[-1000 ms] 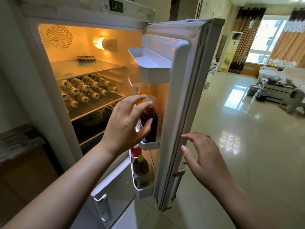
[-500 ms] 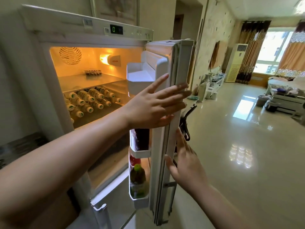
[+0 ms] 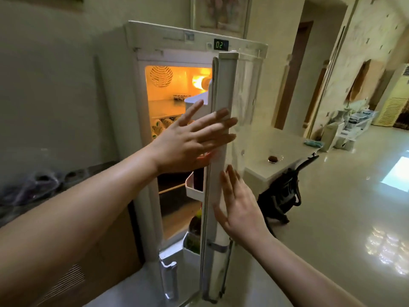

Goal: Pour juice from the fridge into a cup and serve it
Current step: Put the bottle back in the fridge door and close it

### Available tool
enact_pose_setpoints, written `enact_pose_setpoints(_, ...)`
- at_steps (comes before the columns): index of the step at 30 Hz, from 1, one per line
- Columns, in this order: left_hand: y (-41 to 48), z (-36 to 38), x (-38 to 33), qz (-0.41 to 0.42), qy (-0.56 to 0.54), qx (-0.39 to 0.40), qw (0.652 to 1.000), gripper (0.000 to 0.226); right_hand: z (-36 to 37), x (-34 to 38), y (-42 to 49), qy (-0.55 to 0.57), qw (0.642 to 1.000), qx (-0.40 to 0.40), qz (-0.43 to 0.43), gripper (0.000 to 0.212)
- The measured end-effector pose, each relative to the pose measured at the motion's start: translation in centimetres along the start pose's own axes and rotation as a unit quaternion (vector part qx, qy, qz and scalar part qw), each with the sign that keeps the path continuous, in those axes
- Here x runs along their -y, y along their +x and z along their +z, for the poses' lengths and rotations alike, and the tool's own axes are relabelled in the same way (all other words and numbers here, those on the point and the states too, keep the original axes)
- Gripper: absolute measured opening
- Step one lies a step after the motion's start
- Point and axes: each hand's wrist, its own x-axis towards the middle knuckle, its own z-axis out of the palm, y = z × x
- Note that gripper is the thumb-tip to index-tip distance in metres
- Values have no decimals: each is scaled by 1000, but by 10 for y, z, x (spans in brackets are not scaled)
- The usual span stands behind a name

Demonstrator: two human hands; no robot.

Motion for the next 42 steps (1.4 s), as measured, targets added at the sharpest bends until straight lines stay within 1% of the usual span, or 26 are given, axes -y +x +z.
enact_pose_setpoints(3,-24,-4,10,-46,41,37,997,45,20,8,24,-40,998,26,-33,79)
enact_pose_setpoints(7,-51,2,15,-122,71,58,988,43,46,13,53,-54,995,53,-62,84)
enact_pose_setpoints(11,-78,14,28,-188,88,113,972,45,72,24,92,-75,991,58,-89,83)
enact_pose_setpoints(13,-86,21,36,-205,95,152,962,49,83,30,111,-92,989,62,-96,85)
enact_pose_setpoints(15,-95,29,46,-214,103,196,951,53,93,33,128,-95,989,67,-92,83)
enact_pose_setpoints(18,-105,42,64,-237,111,249,932,58,105,37,153,-97,990,83,-64,69)
enact_pose_setpoints(21,-109,53,79,-244,123,279,921,63,115,38,171,-106,988,96,-50,67)
enact_pose_setpoints(27,-117,64,85,-234,96,235,938,66,130,41,175,-113,989,80,-41,77)
enact_pose_setpoints(30,-116,67,83,-240,78,205,946,63,130,41,176,-112,988,96,-49,79)
enact_pose_setpoints(35,-112,60,80,-251,53,168,952,57,105,41,171,-109,986,113,-52,70)
enact_pose_setpoints(39,-101,64,64,-251,10,109,962,52,79,32,151,-39,997,70,-21,61)
enact_pose_setpoints(42,-87,68,45,-243,-57,60,967,50,61,21,128,-4,998,54,20,62)
